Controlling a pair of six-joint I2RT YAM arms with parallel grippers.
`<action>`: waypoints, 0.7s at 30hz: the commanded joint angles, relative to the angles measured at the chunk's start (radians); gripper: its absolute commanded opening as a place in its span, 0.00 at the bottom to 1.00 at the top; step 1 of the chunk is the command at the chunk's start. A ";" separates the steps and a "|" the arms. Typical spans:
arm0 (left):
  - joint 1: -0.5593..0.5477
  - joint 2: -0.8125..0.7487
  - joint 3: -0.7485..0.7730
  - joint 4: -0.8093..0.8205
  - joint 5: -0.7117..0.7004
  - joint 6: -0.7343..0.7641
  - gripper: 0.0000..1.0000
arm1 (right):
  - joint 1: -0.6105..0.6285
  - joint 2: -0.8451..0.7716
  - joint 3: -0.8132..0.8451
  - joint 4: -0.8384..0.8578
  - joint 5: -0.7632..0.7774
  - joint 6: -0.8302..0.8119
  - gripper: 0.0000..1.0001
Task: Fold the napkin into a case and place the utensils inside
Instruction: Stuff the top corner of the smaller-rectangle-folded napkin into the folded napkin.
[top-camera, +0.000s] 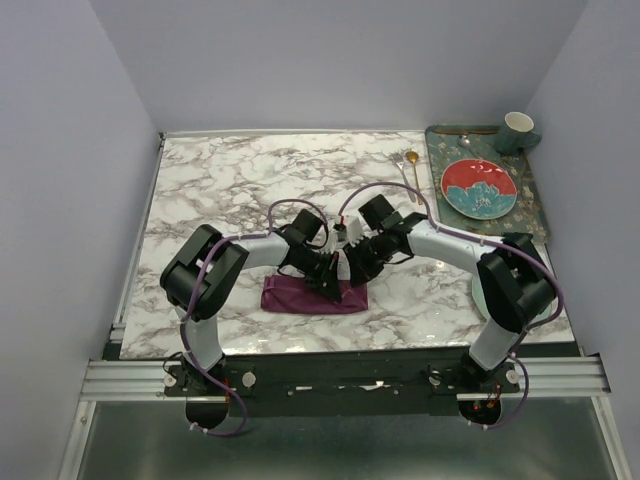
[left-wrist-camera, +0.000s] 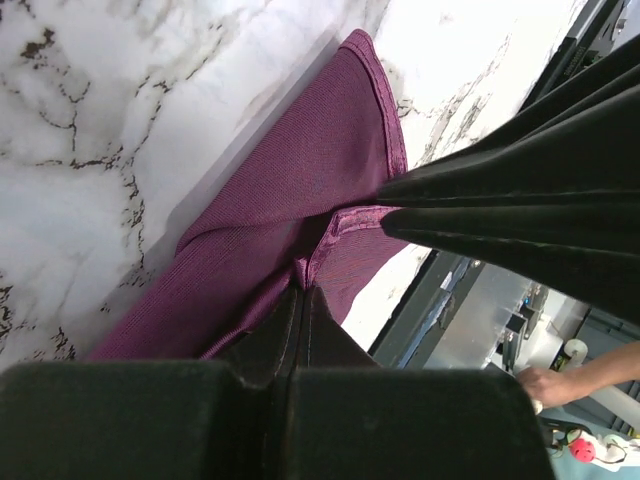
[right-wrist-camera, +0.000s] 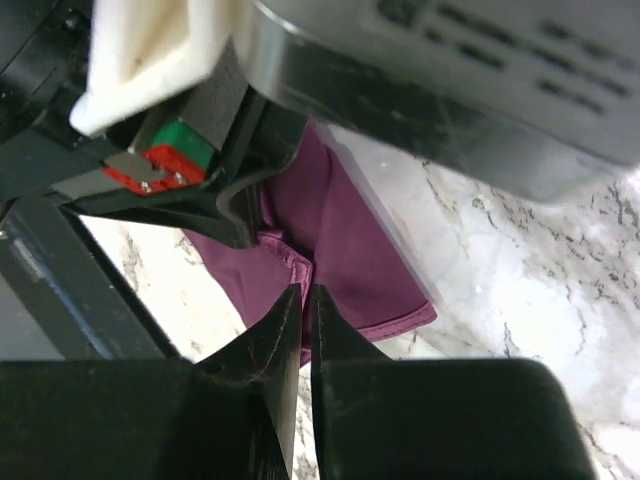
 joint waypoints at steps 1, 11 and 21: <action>0.008 0.043 -0.035 -0.041 -0.085 0.022 0.00 | 0.031 0.037 0.015 0.031 0.122 -0.022 0.15; 0.018 0.044 -0.042 -0.036 -0.084 0.021 0.00 | 0.068 0.081 0.052 -0.016 0.158 -0.023 0.16; 0.037 0.051 -0.048 -0.030 -0.087 0.012 0.00 | 0.089 0.020 0.003 0.001 0.164 0.003 0.27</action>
